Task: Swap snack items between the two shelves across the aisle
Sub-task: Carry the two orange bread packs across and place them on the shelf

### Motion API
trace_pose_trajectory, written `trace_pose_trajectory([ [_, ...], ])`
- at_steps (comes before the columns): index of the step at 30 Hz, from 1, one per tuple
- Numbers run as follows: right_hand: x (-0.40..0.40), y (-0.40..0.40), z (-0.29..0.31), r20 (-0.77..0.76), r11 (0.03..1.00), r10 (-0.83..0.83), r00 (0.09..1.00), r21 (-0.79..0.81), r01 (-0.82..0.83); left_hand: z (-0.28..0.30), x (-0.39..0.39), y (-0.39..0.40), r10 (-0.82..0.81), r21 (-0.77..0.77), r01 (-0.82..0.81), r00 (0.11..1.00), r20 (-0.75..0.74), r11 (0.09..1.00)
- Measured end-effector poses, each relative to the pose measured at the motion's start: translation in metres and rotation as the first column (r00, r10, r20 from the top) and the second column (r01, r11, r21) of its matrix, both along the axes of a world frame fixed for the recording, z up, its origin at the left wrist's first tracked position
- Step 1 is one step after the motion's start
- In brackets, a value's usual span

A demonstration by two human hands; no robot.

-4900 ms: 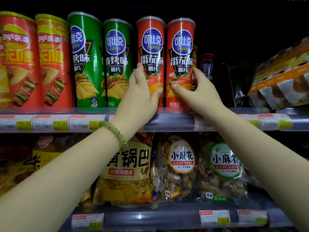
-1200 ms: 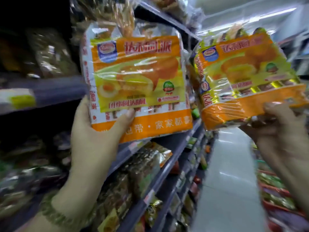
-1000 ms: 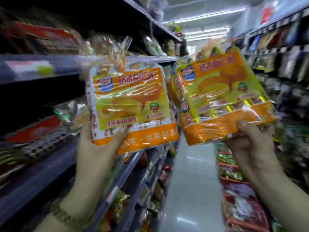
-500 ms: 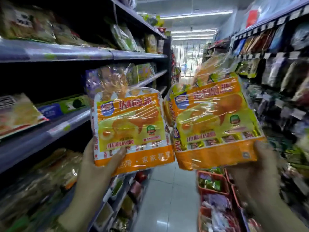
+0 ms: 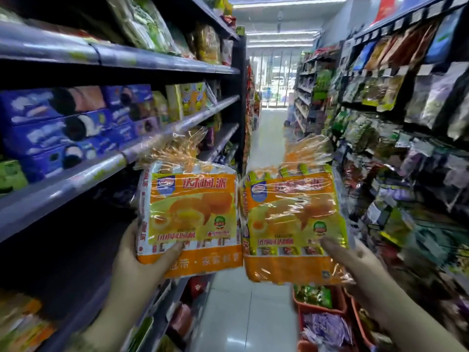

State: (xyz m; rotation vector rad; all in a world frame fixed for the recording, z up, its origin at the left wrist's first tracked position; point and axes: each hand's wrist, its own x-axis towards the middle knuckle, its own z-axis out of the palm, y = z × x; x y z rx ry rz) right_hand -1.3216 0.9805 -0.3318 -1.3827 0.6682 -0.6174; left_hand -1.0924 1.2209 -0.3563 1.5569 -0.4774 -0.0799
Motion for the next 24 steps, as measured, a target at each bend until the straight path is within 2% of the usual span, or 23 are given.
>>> trace_pose_trajectory([
  [2, 0.029, -0.025, 0.003, 0.021, 1.0, -0.013, 1.0, -0.002, 0.013, -0.004, 0.039, -0.039, -0.031, -0.033, 0.03, 0.999, -0.014, 0.999],
  [4, 0.062, -0.049, 0.013, 0.034, 0.994, -0.103, 0.994, -0.033, 0.104, -0.002, 0.076, -0.075, -0.084, -0.062, 0.085, 0.996, 0.013, 0.994],
  [10, 0.135, -0.146, 0.017, 0.089, 0.959, -0.254, 0.963, -0.105, 0.263, 0.014, 0.173, -0.188, -0.2, -0.024, 0.201, 0.979, 0.042, 0.979],
  [14, 0.167, -0.21, 0.004, 0.095, 0.926, -0.332, 0.939, -0.158, 0.343, 0.002, 0.218, -0.262, -0.242, -0.016, 0.243, 0.969, 0.044, 0.97],
  [19, 0.204, -0.293, 0.001, 0.08, 0.909, -0.318, 0.945, -0.258, 0.328, -0.017, 0.26, -0.358, -0.223, 0.028, 0.222, 0.974, 0.028, 0.975],
  [24, 0.248, -0.395, 0.002, 0.108, 0.932, -0.297, 0.949, -0.182, 0.313, -0.022, 0.3, -0.453, -0.178, 0.067, 0.178, 0.984, -0.007, 0.982],
])
